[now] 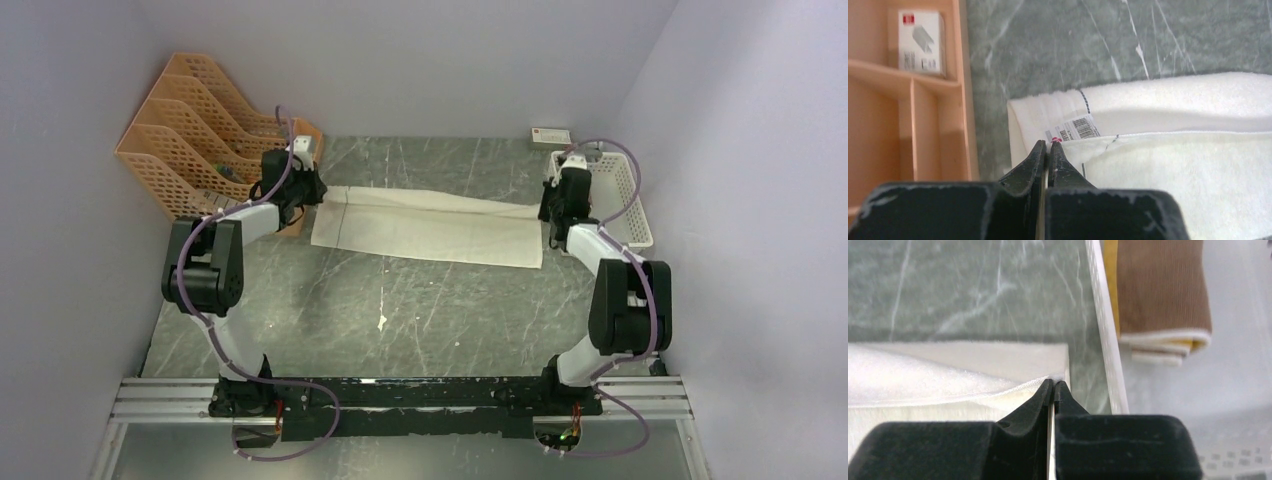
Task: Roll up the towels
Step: Fold the towel at the center of the board.
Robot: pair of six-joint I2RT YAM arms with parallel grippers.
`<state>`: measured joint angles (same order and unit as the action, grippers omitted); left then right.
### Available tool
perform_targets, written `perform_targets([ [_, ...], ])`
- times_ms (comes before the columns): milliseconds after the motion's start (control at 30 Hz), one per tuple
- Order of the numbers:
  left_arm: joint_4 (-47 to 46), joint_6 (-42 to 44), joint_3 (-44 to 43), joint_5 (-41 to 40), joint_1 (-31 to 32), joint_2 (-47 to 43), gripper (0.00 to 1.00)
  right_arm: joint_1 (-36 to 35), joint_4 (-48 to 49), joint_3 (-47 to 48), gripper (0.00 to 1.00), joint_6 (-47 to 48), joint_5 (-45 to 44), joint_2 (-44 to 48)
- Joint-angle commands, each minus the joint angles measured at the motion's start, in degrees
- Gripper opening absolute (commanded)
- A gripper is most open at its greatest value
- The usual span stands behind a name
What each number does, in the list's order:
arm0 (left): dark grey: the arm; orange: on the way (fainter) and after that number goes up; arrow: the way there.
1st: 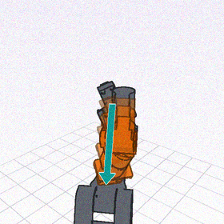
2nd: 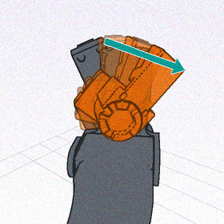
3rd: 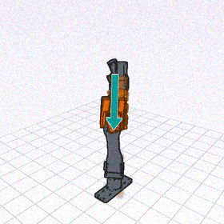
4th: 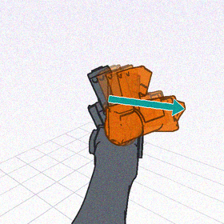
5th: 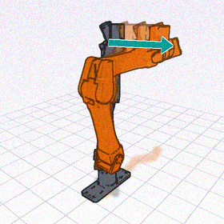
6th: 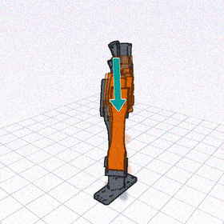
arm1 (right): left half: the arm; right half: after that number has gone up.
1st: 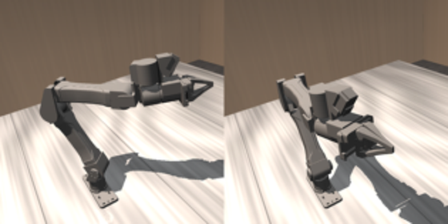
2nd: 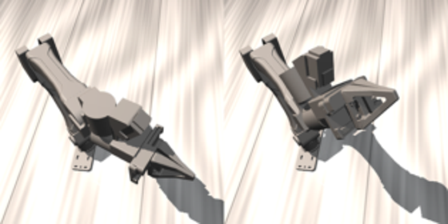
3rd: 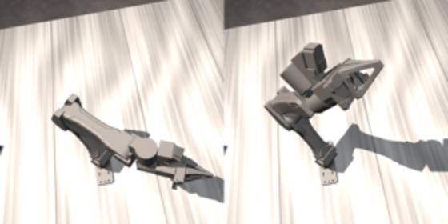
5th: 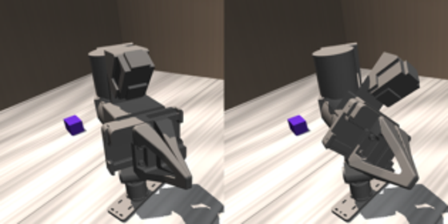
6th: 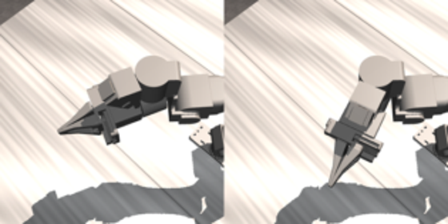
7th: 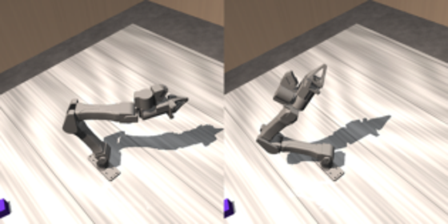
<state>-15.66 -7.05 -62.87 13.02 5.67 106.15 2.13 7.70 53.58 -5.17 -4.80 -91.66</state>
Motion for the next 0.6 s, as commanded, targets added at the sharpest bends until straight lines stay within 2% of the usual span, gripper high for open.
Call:
perform_targets([
  [0,-3.3,-1.0,4.2,-1.5,0.8,-4.7,0.07,-0.2,-0.4,-6.0,0.00,-3.4,-0.3,7.1],
  [233,-0.3,-2.2,8.2,-3.8,1.2,-7.2,0.07,-0.6,-4.3,-10.6,0.00,-4.0,-1.5,11.8],
  [400,-0.2,-3.2,12.0,-4.9,1.4,-9.0,0.07,-0.6,-7.6,-11.5,0.00,-4.5,-5.8,11.7],
  [567,3.4,-2.7,12.0,-6.0,1.4,-10.1,0.07,-0.6,-9.4,-11.9,0.00,-5.1,-9.3,11.2],
])
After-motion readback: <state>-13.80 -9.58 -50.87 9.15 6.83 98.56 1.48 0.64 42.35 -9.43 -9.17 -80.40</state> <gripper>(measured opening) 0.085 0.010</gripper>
